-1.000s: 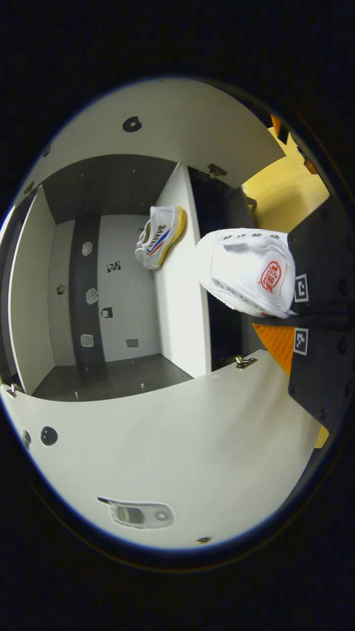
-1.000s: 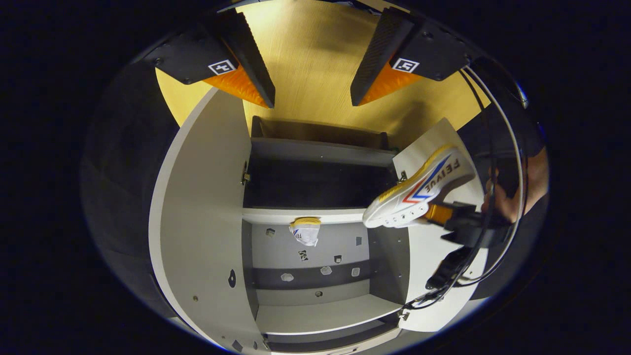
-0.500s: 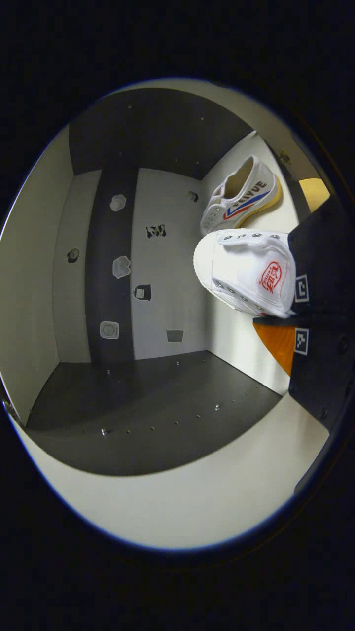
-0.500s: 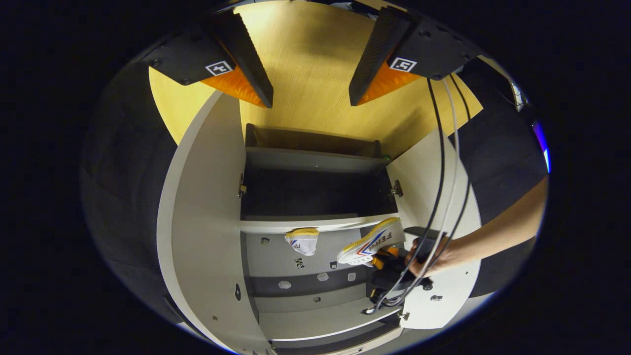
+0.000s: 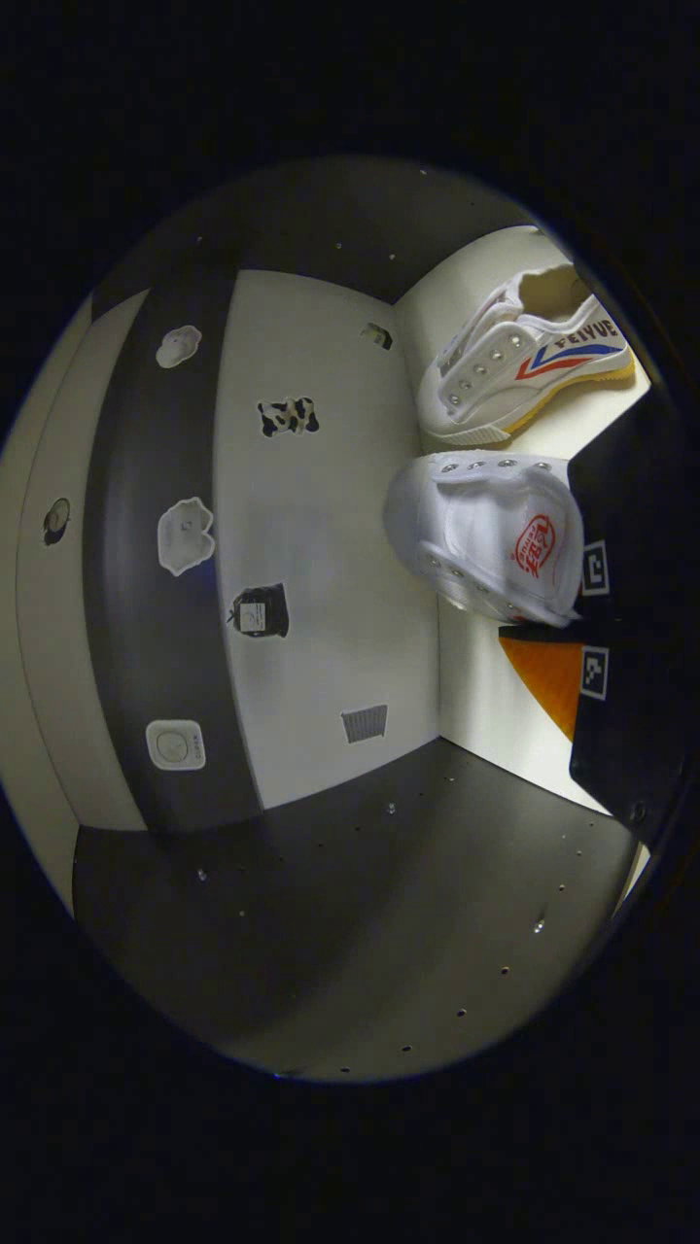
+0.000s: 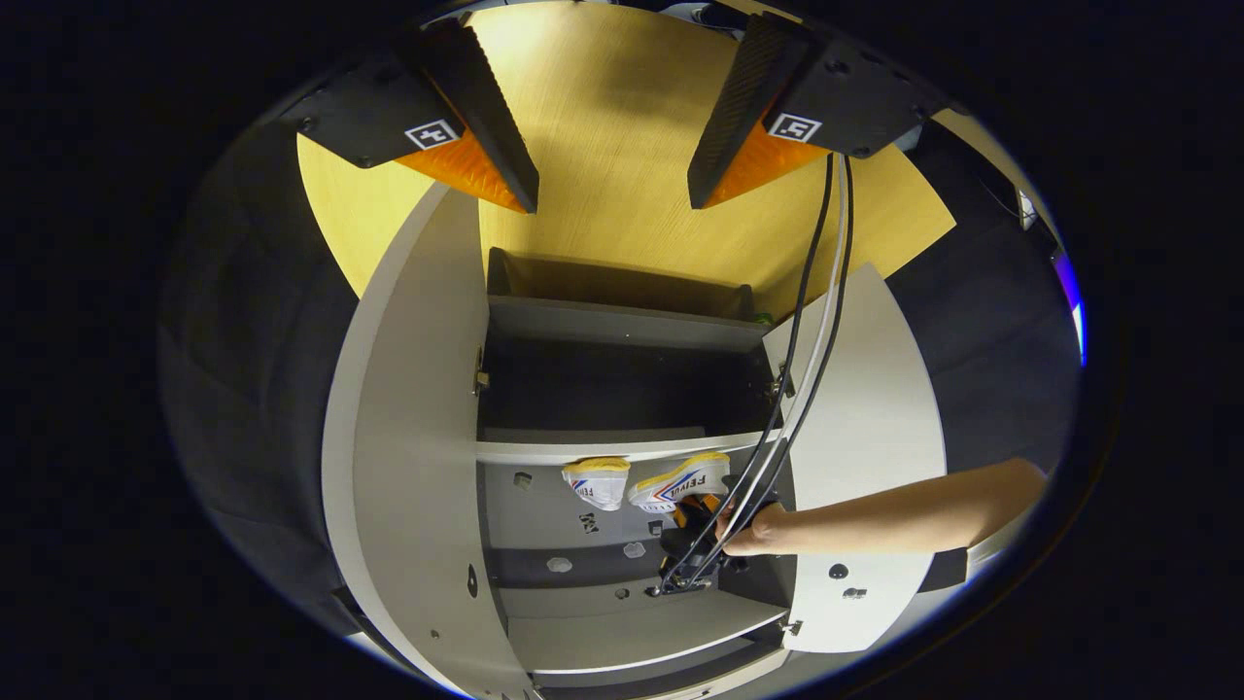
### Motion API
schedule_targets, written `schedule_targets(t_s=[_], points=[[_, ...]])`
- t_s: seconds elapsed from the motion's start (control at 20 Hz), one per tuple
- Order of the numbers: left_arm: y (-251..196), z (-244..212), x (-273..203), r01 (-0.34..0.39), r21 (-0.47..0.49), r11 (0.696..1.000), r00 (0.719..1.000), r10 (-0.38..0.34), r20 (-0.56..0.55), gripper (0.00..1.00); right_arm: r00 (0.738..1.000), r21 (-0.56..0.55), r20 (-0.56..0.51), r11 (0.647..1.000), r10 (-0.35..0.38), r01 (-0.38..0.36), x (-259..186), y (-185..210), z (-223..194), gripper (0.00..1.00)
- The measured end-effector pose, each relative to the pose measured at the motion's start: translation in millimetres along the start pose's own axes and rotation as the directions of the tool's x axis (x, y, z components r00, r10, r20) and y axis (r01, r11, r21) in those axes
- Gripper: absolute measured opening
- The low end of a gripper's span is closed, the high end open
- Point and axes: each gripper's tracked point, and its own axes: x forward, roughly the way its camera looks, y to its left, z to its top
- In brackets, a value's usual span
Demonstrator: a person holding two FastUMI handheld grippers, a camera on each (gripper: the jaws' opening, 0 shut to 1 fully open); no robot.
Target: Grab one shoe with the right hand and put it into the shoe cabinet, grab the other shoe with the left hand and put it into the shoe cabinet; then close the right door with the right hand and the left door with the left hand.
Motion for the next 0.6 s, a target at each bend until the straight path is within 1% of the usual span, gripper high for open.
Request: schedule_targets(t_s=[0.15,0.3,0.4,0.5,0.55,0.6], points=[[-5,-2,12,-0.005,0.047,0.999,1.0,0.006,-0.017,0.05,1.0,0.012,-0.01,1.0,-0.018,0.018,0,-8,-3,0.99],[-9,-4,17,-0.003,0.067,0.998,1.0,0.005,-0.03,0.05,0.999,0.021,-0.007,0.999,-0.04,0.04,0,-13,-3,0.99],[-9,-6,18,-0.016,0.079,0.997,0.999,0.019,-0.04,0.05,0.999,0.027,-0.001,0.998,-0.048,0.048,0,-17,-2,0.99],[-13,-9,17,-0.01,0.091,0.996,0.998,0.015,-0.054,0.08,0.999,0.028,0.0,0.998,-0.048,0.048,-1,-18,-2,0.99],[-13,-9,13,-0.013,0.089,0.996,0.998,0.018,-0.056,0.12,0.999,0.025,0.002,0.999,-0.048,0.047,-1,-19,-2,0.99],[-10,-11,13,-0.016,0.097,0.995,0.998,0.022,-0.058,0.2,0.999,0.02,0.001,0.999,-0.046,0.046,-2,-18,-3,0.99]])
